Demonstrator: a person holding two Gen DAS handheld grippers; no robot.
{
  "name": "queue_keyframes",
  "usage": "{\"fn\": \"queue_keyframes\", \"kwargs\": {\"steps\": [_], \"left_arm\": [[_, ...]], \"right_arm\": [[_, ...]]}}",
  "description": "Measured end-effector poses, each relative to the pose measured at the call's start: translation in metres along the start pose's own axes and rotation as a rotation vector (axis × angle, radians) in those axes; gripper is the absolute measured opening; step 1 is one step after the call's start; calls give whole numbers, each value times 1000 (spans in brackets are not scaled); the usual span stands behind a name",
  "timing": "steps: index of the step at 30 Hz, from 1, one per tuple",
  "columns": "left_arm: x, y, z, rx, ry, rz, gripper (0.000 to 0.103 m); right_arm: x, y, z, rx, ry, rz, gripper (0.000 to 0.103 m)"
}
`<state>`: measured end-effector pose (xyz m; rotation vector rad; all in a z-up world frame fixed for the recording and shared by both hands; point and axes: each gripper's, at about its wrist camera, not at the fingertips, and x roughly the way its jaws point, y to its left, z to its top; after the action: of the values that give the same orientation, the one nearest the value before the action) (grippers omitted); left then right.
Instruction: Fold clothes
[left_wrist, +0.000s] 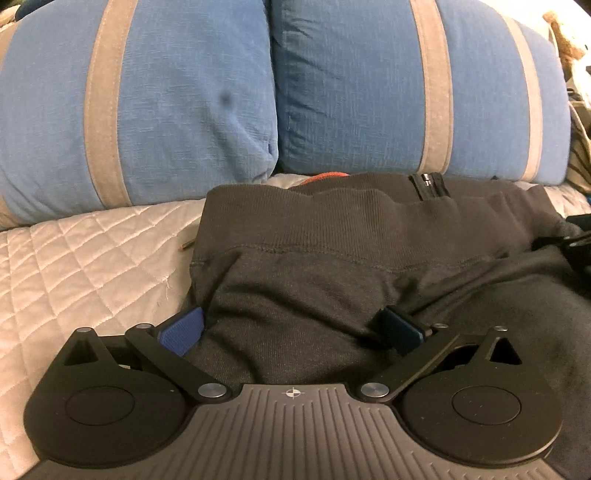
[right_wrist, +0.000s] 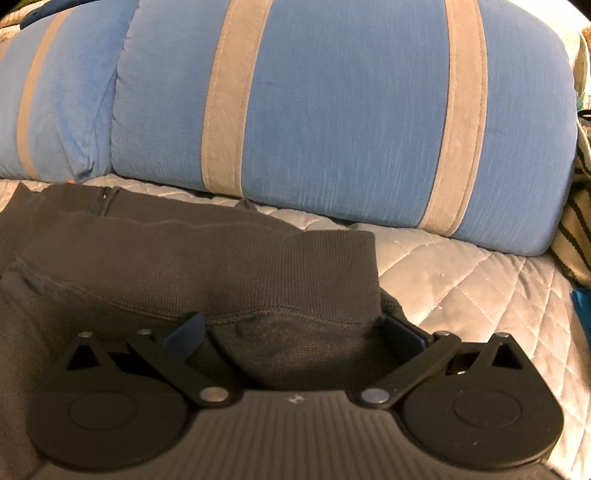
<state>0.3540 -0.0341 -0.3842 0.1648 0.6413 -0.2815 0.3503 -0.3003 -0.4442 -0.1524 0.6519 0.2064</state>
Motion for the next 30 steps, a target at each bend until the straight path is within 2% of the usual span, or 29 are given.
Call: {"fn": "queue_keyframes", "kwargs": {"steps": [4,7,11,15,18,21,24,30], "left_arm": [[-1,0,-1,2,-6,4,103],[-2,1,-2,1,-8,3,103],[-2,1,-2,5,-11,6,103],[-2,1,1,14,-1,5,103],[-6,0,10,41,12,6,103],[-25,-2,17,42,-5,-7,103],[-48,-9,22,45,-13,-82,103],[-78,-42,28,190,52,-246,103]], "right_arm": [[-20,-2,0,-20,-13,15,103],[-25,-10,-8,41,0,7,103],[-11,-21,-19,140,47,-14,102],[-14,-14,-17,114,23,-28,103],[-34,-17,-13,121,-40,-43,103],[-53,-11,-6,103,-43,8,103],[-72,-1,0,64,-27,84,103],[-96,33,2,-15,80,338,103]]}}
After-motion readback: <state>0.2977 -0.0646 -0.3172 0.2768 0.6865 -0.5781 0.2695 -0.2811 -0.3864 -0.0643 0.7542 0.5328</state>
